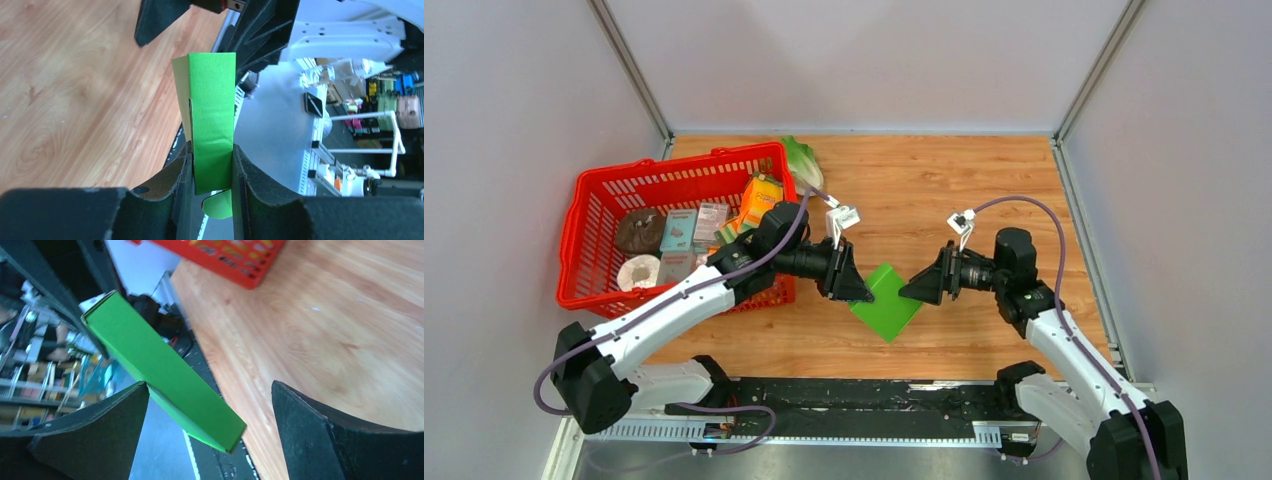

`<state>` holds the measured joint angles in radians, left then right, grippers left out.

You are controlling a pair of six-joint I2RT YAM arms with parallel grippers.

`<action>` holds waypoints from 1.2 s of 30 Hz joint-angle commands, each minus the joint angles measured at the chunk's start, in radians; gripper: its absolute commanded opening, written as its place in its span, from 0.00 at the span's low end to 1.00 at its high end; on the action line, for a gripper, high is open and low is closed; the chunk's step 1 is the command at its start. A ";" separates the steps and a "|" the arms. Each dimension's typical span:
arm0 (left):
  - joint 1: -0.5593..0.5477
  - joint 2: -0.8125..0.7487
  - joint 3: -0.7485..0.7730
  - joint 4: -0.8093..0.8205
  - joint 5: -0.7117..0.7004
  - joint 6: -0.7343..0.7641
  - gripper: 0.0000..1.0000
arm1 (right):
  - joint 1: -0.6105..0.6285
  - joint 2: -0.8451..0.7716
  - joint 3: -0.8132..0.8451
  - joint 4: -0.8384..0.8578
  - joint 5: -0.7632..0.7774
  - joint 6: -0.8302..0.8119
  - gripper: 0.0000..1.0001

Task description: Fold the paper box

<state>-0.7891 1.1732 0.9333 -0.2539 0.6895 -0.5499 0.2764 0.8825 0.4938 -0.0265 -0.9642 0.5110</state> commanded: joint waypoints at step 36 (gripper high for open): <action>0.080 0.002 0.174 -0.149 0.137 0.153 0.75 | 0.225 0.202 0.299 0.057 -0.249 0.101 0.18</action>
<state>-0.7128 1.1343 1.0451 -0.3798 0.8143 -0.4408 0.4900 1.0828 0.7258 0.0242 -1.2049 0.5896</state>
